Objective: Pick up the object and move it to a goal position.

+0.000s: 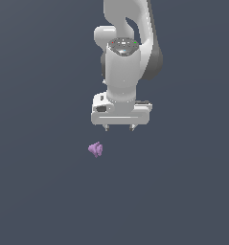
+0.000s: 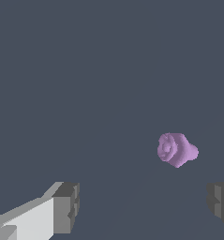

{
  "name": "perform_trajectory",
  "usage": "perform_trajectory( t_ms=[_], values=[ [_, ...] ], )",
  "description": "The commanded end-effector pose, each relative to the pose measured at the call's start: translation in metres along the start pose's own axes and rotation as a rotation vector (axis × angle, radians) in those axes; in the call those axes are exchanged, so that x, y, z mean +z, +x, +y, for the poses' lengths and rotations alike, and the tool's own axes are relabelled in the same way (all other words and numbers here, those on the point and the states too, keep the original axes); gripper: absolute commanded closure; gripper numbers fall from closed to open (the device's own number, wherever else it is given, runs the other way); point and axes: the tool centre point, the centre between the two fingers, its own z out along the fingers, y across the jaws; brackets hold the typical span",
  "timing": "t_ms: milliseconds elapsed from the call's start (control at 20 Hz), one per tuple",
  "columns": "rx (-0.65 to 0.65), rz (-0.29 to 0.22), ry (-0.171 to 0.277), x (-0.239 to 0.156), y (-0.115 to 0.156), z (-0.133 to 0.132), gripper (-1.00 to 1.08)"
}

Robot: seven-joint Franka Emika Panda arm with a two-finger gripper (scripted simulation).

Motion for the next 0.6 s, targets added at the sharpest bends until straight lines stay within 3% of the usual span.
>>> perform_trajectory(
  t_ms=[0,300,550],
  values=[
    [-0.006,0.002,-0.001,-0.003,0.000,-0.004,-0.92],
    [0.012,-0.005,0.000,0.007,0.001,0.007,-0.92],
    [0.056,-0.021,0.001,0.034,0.002,0.032,-0.92]
  ],
)
